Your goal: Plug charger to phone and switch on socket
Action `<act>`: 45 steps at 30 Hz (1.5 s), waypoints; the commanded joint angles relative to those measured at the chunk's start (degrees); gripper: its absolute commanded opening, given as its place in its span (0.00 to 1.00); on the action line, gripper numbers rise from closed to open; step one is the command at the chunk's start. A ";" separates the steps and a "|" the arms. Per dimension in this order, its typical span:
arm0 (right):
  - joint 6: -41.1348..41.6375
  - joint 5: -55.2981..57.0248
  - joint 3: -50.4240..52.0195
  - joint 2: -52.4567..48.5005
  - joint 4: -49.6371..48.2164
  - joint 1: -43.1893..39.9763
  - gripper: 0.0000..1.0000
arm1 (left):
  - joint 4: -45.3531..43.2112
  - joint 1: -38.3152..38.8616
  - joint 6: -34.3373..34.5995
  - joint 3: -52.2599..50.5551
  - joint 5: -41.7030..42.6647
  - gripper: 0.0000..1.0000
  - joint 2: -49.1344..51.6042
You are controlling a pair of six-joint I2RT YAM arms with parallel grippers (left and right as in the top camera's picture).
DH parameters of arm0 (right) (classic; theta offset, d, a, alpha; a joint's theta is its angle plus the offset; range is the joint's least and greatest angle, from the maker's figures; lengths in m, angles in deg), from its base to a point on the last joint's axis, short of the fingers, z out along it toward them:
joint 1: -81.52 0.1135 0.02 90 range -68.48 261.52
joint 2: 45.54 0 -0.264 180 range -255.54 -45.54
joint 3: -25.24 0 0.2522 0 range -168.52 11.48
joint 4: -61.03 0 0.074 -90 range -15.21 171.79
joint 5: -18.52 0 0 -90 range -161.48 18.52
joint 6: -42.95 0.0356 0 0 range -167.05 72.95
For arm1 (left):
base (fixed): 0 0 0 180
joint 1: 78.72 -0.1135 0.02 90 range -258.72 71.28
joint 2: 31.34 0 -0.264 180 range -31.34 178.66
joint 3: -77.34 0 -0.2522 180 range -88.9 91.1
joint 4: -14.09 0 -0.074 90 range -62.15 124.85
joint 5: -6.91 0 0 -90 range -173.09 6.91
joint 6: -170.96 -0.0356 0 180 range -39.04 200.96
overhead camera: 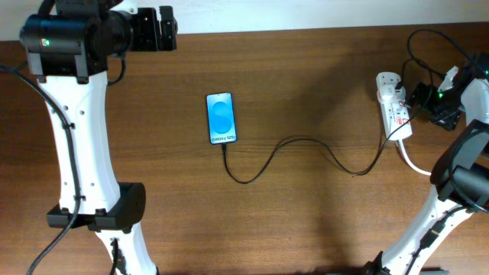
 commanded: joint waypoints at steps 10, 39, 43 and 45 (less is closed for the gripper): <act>0.55 0.37 0.11 -2.14 -0.50 0.74 0.96 | -0.11 -0.04 -0.72 0.24 -0.63 0.99 -1.14; 6.29 -0.61 -7.89 1.51 4.28 -4.87 0.98 | -0.11 -0.04 -0.72 0.24 -0.66 0.99 -1.14; 6.67 2.12 -14.21 13.31 11.47 -9.60 0.98 | -0.11 0.02 -0.72 0.24 -0.63 0.99 -1.14; 6.64 2.10 -14.32 20.46 12.72 -9.29 0.98 | -0.11 -0.04 -0.72 0.24 -0.63 0.99 -1.14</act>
